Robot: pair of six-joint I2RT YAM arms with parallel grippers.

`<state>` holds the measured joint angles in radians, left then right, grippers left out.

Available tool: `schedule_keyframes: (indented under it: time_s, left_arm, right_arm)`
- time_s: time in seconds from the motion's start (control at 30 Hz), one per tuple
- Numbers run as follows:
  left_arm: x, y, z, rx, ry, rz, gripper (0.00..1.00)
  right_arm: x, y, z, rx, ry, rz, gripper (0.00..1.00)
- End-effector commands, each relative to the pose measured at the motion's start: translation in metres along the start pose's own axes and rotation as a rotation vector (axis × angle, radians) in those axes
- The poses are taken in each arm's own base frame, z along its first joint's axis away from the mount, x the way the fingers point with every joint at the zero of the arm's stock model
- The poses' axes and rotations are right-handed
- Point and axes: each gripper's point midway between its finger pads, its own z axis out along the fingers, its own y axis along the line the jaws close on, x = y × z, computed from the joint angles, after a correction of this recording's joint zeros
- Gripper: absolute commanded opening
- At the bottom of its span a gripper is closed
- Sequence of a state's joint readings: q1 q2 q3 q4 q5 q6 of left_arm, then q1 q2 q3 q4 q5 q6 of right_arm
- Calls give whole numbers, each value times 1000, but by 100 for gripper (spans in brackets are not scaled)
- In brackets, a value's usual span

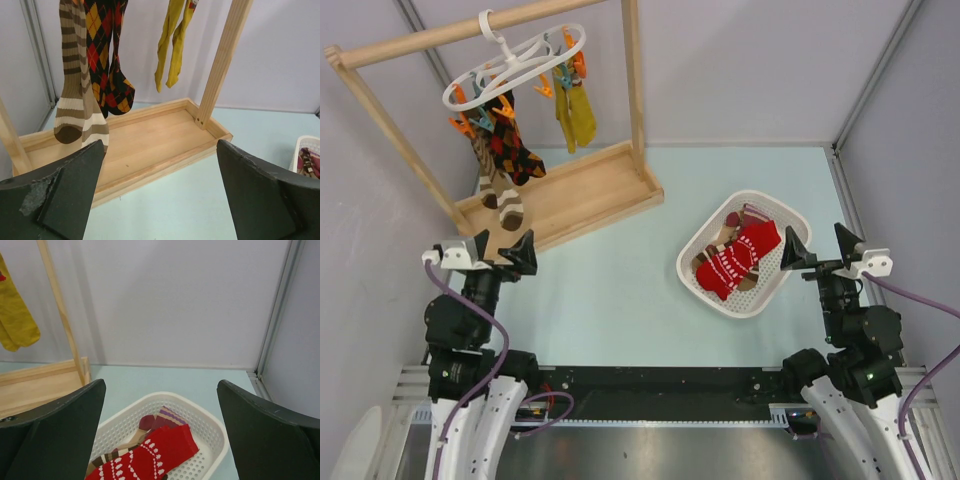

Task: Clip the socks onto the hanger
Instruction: Move the clothesline to the center of the board.

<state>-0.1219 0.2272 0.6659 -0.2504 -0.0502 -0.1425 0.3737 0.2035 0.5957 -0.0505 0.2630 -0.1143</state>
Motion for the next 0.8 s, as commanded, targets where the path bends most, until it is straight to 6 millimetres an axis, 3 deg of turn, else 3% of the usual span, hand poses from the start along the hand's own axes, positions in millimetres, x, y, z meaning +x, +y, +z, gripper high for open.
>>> schedule_keyframes:
  time_s: [0.0, 0.27, 0.3, 0.37, 0.4, 0.43, 0.6, 0.7, 0.73, 0.77]
  left_arm:
    - [1, -5, 20, 24, -2, -9, 100]
    - [54, -14, 66, 121, 154, 94, 100]
    - [71, -14, 75, 129, 206, 100, 100]
    - [76, -20, 87, 161, 227, 96, 100]
    - [93, -20, 96, 165, 283, 84, 100]
    - [91, -22, 103, 170, 278, 79, 100]
    - [128, -15, 136, 133, 399, 64, 100]
    - [163, -8, 157, 111, 536, 69, 100]
    - [163, -9, 167, 111, 548, 68, 100]
    - [187, -6, 174, 110, 611, 63, 100]
  right_arm:
    - [-1, -10, -8, 52, -49, 15, 100]
    - [2, -2, -10, 11, -82, 51, 100]
    - [3, -1, -11, 8, -80, 51, 100]
    - [6, 0, -10, 6, -74, 52, 100]
    - [6, 1, -10, 3, -72, 53, 100]
    - [8, 2, -10, -2, -69, 53, 100]
    - [11, 7, -9, -26, -63, 46, 100]
    - [14, 8, -9, -32, -60, 40, 99]
    - [14, 8, -9, -33, -60, 36, 100]
    - [16, 9, -9, -37, -55, 34, 100]
